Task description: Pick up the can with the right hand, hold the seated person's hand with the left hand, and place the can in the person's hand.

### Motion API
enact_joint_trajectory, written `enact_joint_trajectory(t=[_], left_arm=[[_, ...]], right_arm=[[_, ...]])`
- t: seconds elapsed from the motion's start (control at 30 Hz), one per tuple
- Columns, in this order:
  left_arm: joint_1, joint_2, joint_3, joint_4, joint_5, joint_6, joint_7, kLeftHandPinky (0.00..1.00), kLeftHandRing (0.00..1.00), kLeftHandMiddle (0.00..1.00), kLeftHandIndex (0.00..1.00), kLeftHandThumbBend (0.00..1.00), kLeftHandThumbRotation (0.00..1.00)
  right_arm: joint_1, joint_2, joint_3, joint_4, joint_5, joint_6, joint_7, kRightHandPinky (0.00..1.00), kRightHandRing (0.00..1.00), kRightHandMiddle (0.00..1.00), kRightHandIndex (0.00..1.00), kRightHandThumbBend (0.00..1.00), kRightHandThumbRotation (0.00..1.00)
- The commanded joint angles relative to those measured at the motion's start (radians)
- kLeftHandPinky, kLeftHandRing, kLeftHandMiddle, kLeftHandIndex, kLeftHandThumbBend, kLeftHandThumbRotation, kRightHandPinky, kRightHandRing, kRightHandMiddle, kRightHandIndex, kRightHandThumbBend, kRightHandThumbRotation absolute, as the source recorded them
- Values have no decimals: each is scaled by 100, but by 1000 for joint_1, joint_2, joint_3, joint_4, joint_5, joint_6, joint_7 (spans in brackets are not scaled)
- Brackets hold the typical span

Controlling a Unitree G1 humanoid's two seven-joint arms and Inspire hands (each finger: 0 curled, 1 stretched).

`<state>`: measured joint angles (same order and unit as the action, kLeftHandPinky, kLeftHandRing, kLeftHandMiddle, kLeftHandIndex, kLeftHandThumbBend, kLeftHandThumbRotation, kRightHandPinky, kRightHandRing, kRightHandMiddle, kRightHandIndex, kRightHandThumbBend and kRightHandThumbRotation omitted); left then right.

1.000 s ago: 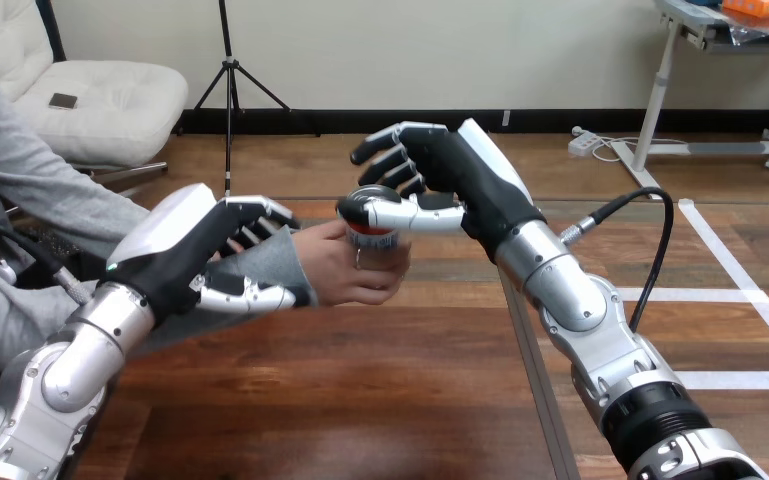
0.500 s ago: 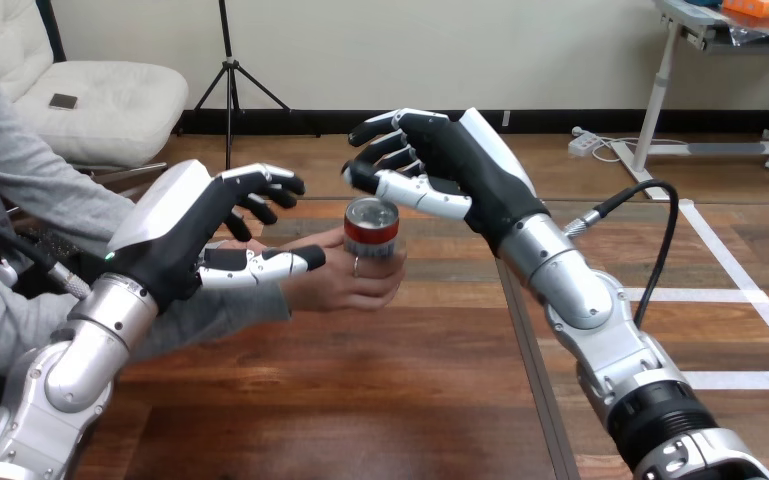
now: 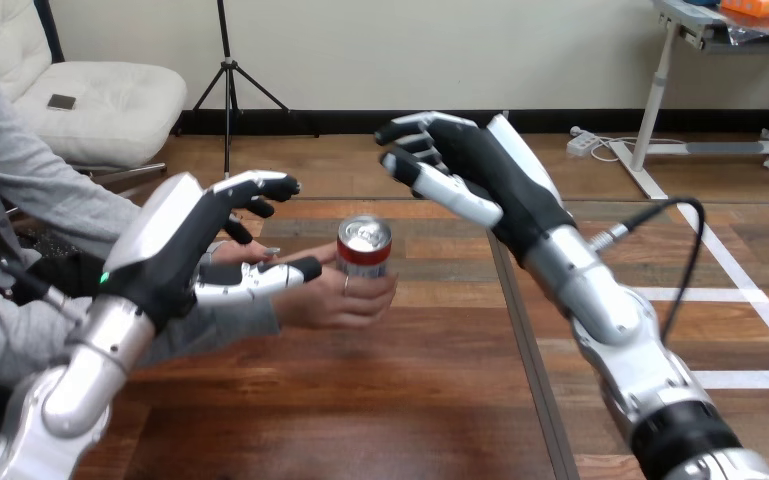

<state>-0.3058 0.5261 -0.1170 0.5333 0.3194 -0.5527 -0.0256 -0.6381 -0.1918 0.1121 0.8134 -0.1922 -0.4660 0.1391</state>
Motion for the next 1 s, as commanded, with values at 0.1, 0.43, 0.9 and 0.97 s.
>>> enact_joint_trajectory(t=[0.1,0.43,0.9,0.97], left_arm=[[32,-42,54,45,-108,-77,-8,63,79,82,82,72,45],[96,-96,87,97,-224,-184,-35,63,78,82,82,60,49],[204,-195,129,155,-388,-332,-144,74,85,85,82,32,54],[220,-210,133,155,-408,-343,-157,74,84,85,82,31,56]], right_arm=[[45,-34,-33,-75,32,-31,4,61,69,71,74,100,92],[150,-40,-67,-131,107,-60,32,65,71,72,74,97,94],[331,-19,-113,-156,267,-136,155,67,73,75,75,91,96],[356,-10,-118,-156,290,-145,175,67,73,75,75,91,96]])
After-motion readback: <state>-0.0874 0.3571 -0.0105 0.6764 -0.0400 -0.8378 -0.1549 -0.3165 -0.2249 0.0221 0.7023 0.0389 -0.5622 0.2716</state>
